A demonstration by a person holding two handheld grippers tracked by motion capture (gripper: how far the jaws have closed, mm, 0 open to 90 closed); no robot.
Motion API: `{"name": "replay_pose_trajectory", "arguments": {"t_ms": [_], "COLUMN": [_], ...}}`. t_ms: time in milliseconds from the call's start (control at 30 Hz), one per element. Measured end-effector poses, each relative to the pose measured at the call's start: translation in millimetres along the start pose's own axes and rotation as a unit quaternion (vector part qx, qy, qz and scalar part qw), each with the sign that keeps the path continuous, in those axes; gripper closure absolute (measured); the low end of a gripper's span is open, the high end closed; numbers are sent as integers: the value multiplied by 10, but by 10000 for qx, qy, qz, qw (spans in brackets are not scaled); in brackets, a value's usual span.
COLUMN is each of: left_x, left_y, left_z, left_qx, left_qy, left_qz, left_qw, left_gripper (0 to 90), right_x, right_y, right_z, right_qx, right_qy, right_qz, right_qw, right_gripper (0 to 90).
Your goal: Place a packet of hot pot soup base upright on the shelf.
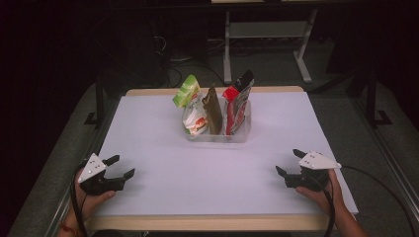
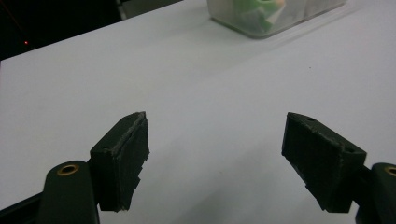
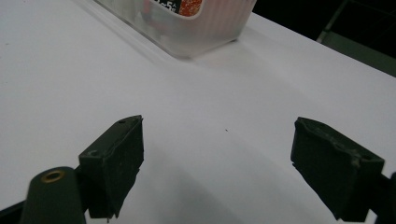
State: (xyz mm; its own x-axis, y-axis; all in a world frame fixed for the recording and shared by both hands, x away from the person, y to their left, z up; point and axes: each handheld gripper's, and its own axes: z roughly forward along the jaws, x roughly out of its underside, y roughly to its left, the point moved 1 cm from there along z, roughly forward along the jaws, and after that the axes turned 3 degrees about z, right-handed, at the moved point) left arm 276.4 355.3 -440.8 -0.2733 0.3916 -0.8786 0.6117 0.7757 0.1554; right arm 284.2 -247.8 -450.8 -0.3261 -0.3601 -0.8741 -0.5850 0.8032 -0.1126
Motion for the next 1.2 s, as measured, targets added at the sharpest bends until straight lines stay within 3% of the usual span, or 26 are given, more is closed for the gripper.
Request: {"name": "replay_pose_trajectory", "arguments": {"t_ms": [200,333,1200], "left_x": [-6,-16,-60], "left_y": [-27,-24,-39], "left_z": [-10,2,21], "left_qx": [51,79,-12], "left_qy": [-56,-101,-91], "left_qz": [67,-10,104], "left_qw": [9999,9999,9999], "left_gripper": [215,209,203], "right_x": [-20,-15,14], "right_y": [49,58,41], "right_z": [-8,9,64], "right_qx": [1,-7,-64], "right_qy": [27,79,157], "right_qz": [-119,-157,-96], "right_qw": [9999,9998,9998], "right_gripper": [167,167,169]}}
